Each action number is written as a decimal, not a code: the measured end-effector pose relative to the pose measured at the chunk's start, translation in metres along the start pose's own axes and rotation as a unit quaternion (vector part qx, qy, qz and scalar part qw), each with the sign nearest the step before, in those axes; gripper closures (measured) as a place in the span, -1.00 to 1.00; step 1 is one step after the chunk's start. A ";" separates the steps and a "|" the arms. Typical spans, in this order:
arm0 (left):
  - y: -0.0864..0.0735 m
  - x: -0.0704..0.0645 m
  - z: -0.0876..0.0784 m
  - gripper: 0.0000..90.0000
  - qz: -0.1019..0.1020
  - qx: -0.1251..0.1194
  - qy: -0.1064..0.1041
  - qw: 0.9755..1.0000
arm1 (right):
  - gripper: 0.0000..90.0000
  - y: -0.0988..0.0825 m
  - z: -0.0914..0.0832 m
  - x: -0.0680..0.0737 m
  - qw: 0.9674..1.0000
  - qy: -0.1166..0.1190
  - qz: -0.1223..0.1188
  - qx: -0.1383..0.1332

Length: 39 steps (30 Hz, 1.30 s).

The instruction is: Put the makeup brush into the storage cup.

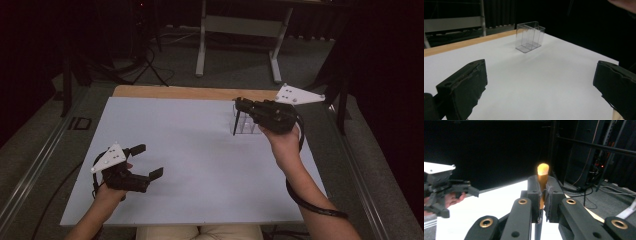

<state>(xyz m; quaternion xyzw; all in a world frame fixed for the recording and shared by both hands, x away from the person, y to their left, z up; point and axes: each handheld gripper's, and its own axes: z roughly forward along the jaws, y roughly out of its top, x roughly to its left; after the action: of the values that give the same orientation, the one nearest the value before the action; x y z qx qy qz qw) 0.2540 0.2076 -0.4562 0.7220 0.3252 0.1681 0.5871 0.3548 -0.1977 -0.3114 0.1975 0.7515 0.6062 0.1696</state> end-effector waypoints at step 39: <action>-0.022 0.000 0.002 -0.99 0.010 -0.010 -0.007 1.000 | 0.87 0.030 0.027 -0.069 0.995 -0.095 -0.004 0.010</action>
<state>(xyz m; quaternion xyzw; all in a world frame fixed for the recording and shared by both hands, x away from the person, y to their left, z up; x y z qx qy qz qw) 0.2494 0.2086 -0.4772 0.7207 0.3120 0.1719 0.5947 0.4304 -0.2041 -0.2863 0.2532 0.7387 0.5764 0.2408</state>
